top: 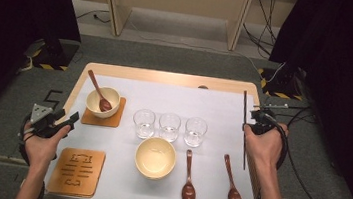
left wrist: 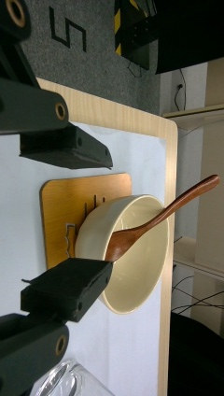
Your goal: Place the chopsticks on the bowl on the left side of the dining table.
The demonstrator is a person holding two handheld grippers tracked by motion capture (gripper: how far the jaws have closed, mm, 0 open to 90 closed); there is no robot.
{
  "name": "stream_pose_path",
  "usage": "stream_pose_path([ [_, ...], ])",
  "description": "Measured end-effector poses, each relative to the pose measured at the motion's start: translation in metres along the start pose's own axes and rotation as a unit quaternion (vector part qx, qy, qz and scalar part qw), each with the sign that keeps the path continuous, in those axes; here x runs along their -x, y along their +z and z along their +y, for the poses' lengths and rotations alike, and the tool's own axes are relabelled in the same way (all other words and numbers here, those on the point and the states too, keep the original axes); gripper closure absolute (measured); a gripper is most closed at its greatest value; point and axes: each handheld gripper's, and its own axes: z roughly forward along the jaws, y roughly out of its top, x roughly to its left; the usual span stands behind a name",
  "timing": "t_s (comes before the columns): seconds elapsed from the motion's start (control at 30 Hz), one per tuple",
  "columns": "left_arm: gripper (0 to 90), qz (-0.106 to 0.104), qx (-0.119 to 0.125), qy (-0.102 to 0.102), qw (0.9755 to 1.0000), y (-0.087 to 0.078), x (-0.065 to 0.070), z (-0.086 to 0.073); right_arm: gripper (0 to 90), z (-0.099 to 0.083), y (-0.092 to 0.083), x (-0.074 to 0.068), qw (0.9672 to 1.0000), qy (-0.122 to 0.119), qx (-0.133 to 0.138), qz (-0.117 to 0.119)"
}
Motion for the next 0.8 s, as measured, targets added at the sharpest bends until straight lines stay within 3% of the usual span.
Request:
stream_pose_path([
  [0.43, 42.7, -0.002, 0.006, -0.002, 1.0, -0.0014, -0.0001, 0.0008, 85.2, 0.0055, 0.0028, -0.0037, 0.9982, -0.007, 0.06, 0.0],
  [0.8, 42.6, -0.002, 0.008, -0.003, 1.0, -0.0019, 0.0003, 0.001, 85.2, 0.0092, 0.0044, -0.0053, 0.9939, -0.015, 0.109, -0.004],
])
